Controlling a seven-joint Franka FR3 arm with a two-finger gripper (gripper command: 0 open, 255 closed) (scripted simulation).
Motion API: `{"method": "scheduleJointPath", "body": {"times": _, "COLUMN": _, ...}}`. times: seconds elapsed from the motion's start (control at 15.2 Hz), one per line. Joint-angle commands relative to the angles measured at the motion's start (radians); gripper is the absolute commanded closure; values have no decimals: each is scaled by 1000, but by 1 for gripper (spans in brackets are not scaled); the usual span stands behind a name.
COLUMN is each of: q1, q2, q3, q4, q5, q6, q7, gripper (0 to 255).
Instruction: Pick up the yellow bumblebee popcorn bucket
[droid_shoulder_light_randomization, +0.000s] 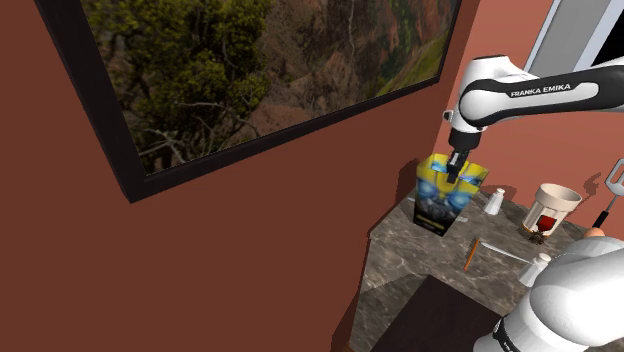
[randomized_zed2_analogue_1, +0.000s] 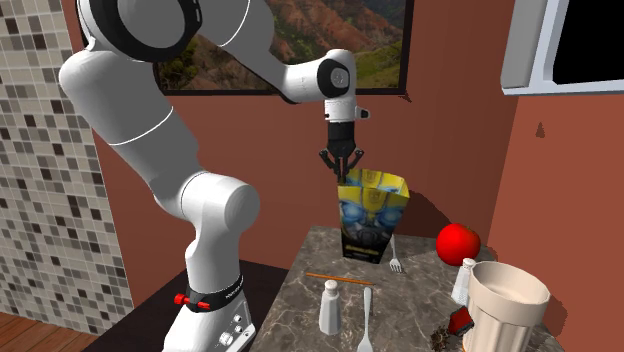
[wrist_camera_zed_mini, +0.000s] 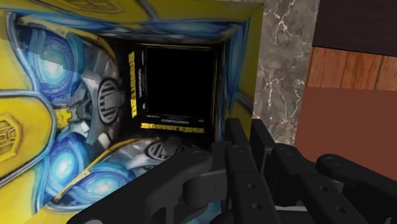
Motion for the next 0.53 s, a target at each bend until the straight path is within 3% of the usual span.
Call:
{"method": "scheduleJointPath", "body": {"times": 0.0, "q1": 2, "q2": -4, "q3": 4, "q4": 27, "q5": 4, "q6": -29, "q7": -4, "gripper": 255}}
{"method": "scheduleJointPath", "body": {"times": 0.46, "q1": 6, "q2": -16, "q3": 18, "q4": 112, "q5": 16, "q6": -126, "q7": -12, "gripper": 255}}
